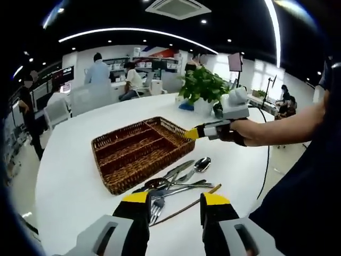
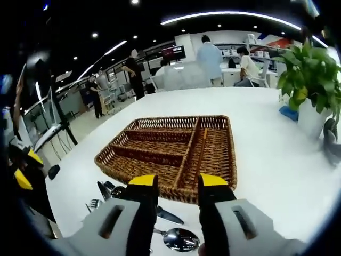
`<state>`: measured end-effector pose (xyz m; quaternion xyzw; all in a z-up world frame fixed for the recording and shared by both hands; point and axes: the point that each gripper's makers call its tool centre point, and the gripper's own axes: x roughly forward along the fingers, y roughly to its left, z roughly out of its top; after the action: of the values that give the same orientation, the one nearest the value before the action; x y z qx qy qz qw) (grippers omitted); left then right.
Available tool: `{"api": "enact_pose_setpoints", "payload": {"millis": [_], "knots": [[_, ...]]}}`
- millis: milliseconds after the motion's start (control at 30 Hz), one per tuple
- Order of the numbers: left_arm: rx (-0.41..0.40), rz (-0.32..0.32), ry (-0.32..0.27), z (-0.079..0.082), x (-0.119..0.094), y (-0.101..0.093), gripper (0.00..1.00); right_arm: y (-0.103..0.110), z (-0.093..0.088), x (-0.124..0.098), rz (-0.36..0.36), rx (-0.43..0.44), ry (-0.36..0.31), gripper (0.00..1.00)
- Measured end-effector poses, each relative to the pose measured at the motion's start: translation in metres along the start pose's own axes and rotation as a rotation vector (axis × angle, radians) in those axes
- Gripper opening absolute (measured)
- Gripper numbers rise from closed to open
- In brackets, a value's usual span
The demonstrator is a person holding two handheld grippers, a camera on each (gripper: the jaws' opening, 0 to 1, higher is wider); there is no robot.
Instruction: Arrange the knives, forks, and spoons in their matching storage slots by inserting each utensil handle-first until every utensil is classified and aligned in the correct compartment
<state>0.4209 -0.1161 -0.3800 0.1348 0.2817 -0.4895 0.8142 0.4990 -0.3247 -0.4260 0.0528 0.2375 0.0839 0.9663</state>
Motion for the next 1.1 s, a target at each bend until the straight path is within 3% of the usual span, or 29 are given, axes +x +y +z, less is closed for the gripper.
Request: {"api": "enact_pose_setpoints", "payload": {"millis": [67, 200, 567, 733, 1100], "knots": [[0.018, -0.022, 0.003, 0.004, 0.006, -0.003, 0.39, 0.005, -0.006, -0.009, 0.034, -0.074, 0.018, 0.38], [0.038, -0.076, -0.015, 0.013, 0.017, -0.012, 0.39, 0.020, -0.022, -0.030, 0.116, -0.193, 0.049, 0.40], [0.114, -0.136, 0.040, 0.001, 0.036, -0.016, 0.39, 0.055, -0.079, -0.060, 0.242, -0.326, 0.172, 0.41], [0.098, -0.125, 0.032, -0.001, 0.032, -0.014, 0.39, 0.075, -0.090, -0.058, 0.297, -0.383, 0.208, 0.41], [0.052, -0.085, -0.014, -0.012, 0.010, -0.010, 0.42, 0.113, -0.094, -0.039, 0.427, -0.494, 0.279, 0.37]]}}
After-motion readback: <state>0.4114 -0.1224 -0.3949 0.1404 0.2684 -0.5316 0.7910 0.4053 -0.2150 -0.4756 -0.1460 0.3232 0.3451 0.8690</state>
